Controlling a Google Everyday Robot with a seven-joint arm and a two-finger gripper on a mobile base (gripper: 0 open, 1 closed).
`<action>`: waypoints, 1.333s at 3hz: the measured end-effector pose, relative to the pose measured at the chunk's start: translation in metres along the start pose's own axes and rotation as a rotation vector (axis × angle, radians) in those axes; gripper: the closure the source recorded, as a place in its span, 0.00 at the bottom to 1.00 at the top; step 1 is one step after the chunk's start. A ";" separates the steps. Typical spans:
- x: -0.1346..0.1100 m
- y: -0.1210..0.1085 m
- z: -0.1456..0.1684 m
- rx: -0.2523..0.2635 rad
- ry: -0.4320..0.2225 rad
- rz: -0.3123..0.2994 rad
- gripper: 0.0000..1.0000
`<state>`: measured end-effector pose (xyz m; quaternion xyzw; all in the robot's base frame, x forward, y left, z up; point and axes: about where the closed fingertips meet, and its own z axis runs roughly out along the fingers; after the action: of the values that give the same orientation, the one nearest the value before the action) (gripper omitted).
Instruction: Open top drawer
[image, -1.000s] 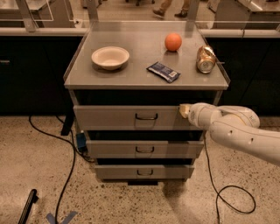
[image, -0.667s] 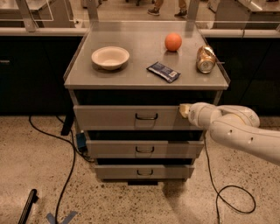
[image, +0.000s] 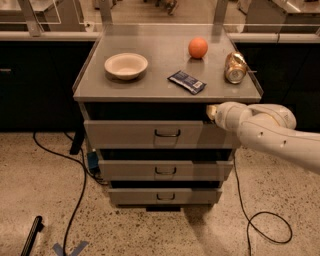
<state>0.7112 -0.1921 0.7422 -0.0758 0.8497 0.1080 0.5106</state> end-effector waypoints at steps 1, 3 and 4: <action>0.000 -0.001 0.000 0.001 0.000 -0.001 1.00; -0.005 -0.013 0.012 0.012 -0.030 0.017 1.00; -0.005 -0.012 0.016 0.010 -0.039 0.015 1.00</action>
Offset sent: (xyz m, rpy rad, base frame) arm 0.0234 -0.0070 -0.0137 0.0257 -0.0385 -0.0593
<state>0.7301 -0.1994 0.7381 -0.0647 0.8407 0.1089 0.5264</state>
